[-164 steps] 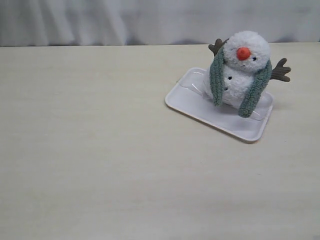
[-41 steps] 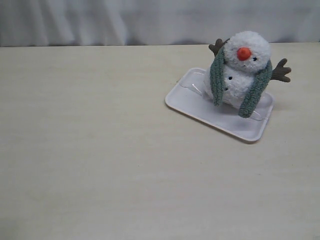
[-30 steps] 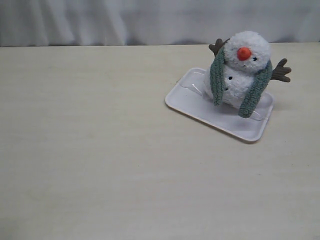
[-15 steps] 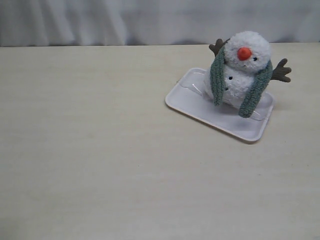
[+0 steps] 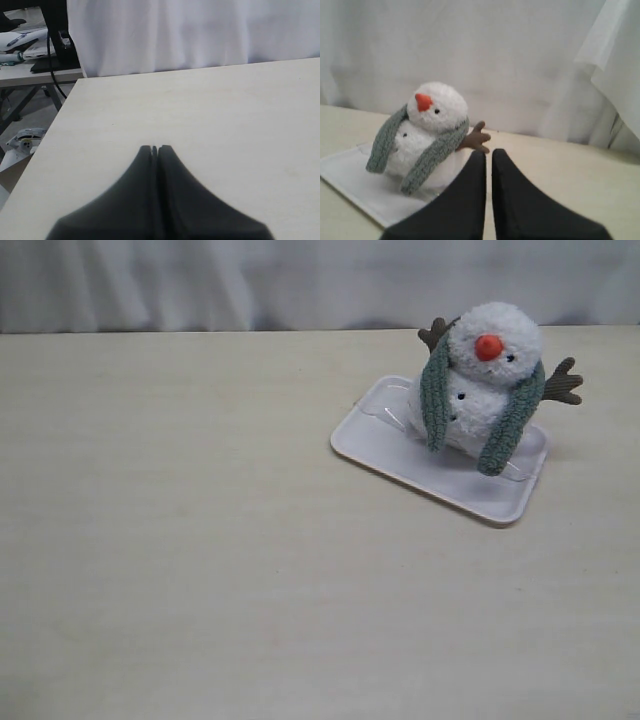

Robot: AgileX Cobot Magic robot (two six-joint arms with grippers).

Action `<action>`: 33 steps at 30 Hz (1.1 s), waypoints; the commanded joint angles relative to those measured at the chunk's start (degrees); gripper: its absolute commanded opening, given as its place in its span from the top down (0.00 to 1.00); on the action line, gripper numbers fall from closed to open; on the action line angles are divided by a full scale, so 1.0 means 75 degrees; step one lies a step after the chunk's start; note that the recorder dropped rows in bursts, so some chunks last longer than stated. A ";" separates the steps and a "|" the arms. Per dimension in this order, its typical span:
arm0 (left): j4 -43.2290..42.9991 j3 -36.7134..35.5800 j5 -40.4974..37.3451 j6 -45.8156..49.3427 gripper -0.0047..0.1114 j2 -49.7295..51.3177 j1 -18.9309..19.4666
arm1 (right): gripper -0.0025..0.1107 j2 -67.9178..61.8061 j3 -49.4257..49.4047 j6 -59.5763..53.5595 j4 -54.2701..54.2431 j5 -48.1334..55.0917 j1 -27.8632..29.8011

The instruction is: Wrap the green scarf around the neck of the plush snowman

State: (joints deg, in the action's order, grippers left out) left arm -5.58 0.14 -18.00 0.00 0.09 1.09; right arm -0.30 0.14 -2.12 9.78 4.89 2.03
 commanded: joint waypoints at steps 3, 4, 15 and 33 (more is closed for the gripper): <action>0.0031 -0.0019 0.0049 0.0000 0.96 -0.0012 -0.0067 | 0.94 0.0041 -0.0019 -0.0060 -0.0371 0.1704 -0.0021; 0.0031 -0.0019 0.0049 0.0000 0.96 -0.0012 -0.0067 | 0.94 0.0041 -0.0019 -0.0060 -0.0601 0.1961 -0.0021; 0.0031 -0.0019 0.0049 0.0000 0.96 -0.0012 -0.0067 | 0.94 0.0041 -0.0019 -0.0060 -0.0842 0.2102 -0.0021; 0.0013 -0.0019 0.0049 0.0000 0.96 -0.0012 -0.0067 | 0.94 0.0041 -0.0019 -0.0060 -0.0842 0.2102 -0.0021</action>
State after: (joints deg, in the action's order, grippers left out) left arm -5.58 0.14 -18.00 0.00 0.09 1.09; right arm -0.30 0.14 -2.34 3.55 20.62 2.03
